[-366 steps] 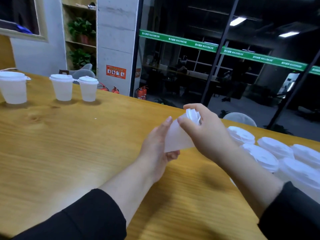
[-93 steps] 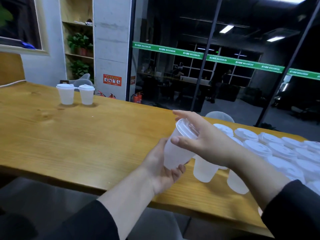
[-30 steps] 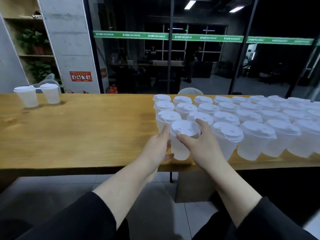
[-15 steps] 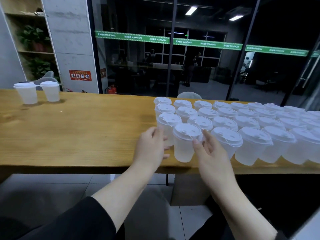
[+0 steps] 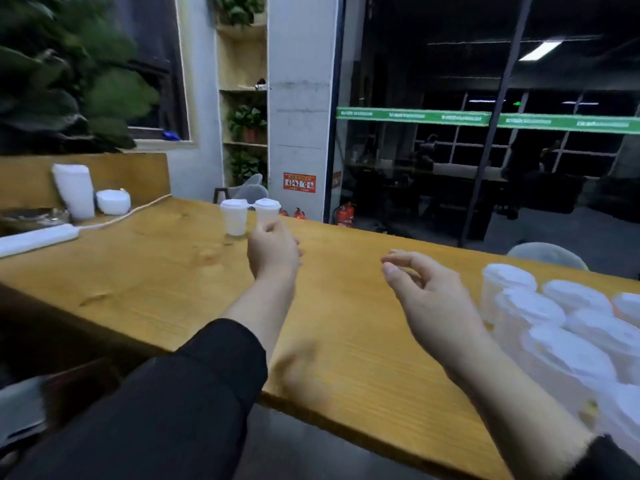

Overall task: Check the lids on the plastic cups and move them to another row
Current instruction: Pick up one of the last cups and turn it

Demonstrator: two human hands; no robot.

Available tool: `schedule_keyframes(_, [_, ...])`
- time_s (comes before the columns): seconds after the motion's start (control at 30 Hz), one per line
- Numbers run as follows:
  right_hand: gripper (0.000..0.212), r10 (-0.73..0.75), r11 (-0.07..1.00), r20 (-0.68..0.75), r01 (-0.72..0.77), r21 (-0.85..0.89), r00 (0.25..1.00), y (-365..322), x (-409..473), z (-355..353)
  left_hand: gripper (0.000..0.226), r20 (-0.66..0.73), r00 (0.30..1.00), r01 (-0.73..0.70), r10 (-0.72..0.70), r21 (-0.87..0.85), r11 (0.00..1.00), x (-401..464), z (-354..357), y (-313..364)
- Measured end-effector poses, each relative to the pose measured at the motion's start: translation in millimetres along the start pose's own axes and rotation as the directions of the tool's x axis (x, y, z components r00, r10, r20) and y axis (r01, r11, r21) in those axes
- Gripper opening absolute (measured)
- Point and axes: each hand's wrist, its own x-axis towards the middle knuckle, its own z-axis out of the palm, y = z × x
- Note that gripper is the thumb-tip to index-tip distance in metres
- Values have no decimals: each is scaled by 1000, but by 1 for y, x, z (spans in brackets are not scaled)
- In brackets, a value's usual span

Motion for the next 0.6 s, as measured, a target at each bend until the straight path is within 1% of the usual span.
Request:
schedule_keyframes(0.13, [22, 34, 999, 86, -36, 22, 996, 22, 77, 75, 19, -112, 993, -30, 42, 101, 994, 94, -24, -21])
schedule_keyframes(0.27, [21, 54, 998, 102, -58, 35, 993, 62, 141, 148, 18, -146, 987, -19, 62, 277, 961, 181, -44, -70])
schedule_keyframes(0.37, [25, 48, 997, 137, -55, 54, 989, 92, 188, 210, 14, -127, 988, -33, 93, 413, 910, 239, -57, -107])
schedule_keyframes(0.5, [28, -14, 995, 196, -5, 99, 981, 104, 252, 290, 21, -100, 985, -85, 143, 436, 896, 308, -62, -129])
schedule_keyframes(0.6, [37, -53, 984, 210, 15, 178, 976, 102, 302, 351, 32, -89, 980, -125, 176, 412, 903, 355, -52, -137])
